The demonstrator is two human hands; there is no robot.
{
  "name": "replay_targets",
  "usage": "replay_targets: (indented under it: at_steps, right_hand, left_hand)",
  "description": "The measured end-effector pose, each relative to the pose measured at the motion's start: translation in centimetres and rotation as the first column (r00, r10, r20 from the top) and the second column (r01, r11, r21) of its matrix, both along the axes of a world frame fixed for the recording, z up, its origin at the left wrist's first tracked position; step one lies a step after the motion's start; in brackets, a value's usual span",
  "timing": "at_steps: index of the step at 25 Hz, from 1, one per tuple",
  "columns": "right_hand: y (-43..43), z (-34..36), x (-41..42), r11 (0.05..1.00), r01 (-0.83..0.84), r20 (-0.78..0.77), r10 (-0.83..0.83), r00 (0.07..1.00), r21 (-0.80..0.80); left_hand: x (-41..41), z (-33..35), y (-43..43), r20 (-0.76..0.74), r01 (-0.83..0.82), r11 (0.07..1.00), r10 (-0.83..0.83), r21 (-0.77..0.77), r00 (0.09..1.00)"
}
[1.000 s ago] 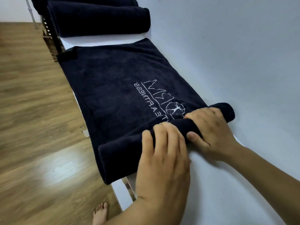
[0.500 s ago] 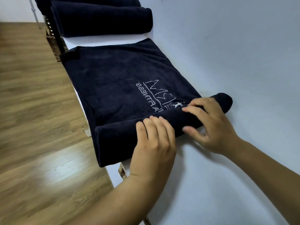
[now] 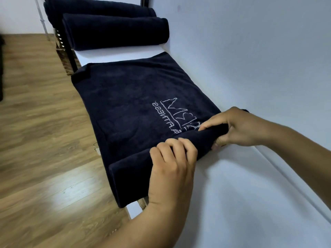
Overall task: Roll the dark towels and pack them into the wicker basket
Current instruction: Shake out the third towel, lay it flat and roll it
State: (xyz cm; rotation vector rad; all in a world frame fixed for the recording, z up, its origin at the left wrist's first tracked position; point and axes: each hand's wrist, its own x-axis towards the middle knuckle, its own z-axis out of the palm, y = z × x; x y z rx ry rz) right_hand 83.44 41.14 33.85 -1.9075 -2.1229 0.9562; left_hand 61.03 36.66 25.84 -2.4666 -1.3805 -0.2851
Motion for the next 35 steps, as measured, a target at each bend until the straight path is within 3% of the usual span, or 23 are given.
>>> replay_targets:
  at_steps: [3,7,10,13,15,17,18,20,23,27,29,30,32,35]
  right_hand:
    - [1.6,0.7,0.2,0.978,-0.038,-0.114,0.015,0.993,-0.204]
    - [2.0,0.4,0.2,0.971,-0.023,-0.169,-0.018,0.985,-0.238]
    - [-0.5,-0.3,0.2,0.996,0.066,-0.048,-0.063,0.997,0.067]
    - [-3.6,-2.6,-0.6,0.838,-0.154,0.324,-0.028,0.946,0.524]
    - [-4.4,-4.7,-1.1,0.726,-0.286,0.480,-0.068,0.875,0.625]
    - [-4.3,-5.2,-1.4,0.720,-0.251,0.453,-0.097,0.886,0.647]
    - [-4.0,-4.7,-1.4,0.749,-0.232,0.426,-0.073,0.902,0.620]
    - [-3.0,-3.0,-1.6,0.831,-0.198,0.386,-0.022,0.922,0.519]
    - [-0.8,-0.1,-1.9,0.956,-0.132,0.414,0.012,0.910,0.261]
    - [3.0,2.8,-2.7,0.996,-0.078,0.313,0.089,0.946,-0.045]
    - [3.7,2.7,-2.4,0.998,-0.046,0.256,0.056,0.965,-0.042]
    - [3.3,2.4,-2.4,0.999,-0.041,0.245,0.040,0.969,0.001]
    - [1.8,0.5,-1.9,0.963,-0.068,0.290,-0.011,0.957,0.260]
    - [-0.2,-3.5,-1.6,0.792,-0.212,0.427,-0.067,0.902,0.573]
  left_hand:
    - [-0.6,0.1,0.0,0.031,0.051,0.999,-0.051,0.006,0.998]
    - [-1.3,1.3,2.0,0.052,0.095,0.988,-0.090,-0.118,0.995]
    - [-1.9,4.0,3.4,0.048,0.131,0.939,-0.122,-0.318,0.991]
    - [-2.3,5.8,5.0,0.034,0.134,0.907,-0.131,-0.400,0.991]
    - [-2.4,6.8,6.4,0.058,0.168,0.879,-0.158,-0.447,0.986]
    - [-2.5,7.3,6.8,0.052,0.147,0.859,-0.140,-0.490,0.989]
    - [-2.5,7.2,6.3,0.075,0.128,0.859,-0.104,-0.497,0.992]
    - [-2.0,6.2,3.7,0.077,0.088,0.927,-0.064,-0.365,0.995]
    - [-1.3,4.3,0.3,0.109,0.045,0.978,-0.023,-0.204,0.994]
    - [-1.3,2.0,2.8,-0.004,-0.041,0.990,0.040,-0.132,0.999]
    - [-1.0,1.6,4.3,-0.078,-0.128,0.983,0.119,-0.135,0.990]
    - [-0.8,1.4,4.6,-0.091,-0.148,0.984,0.139,-0.103,0.986]
    - [-0.4,1.2,4.9,-0.116,-0.151,0.988,0.146,-0.037,0.982]
    - [-0.5,1.1,5.6,-0.088,-0.089,0.996,0.088,-0.006,0.992]
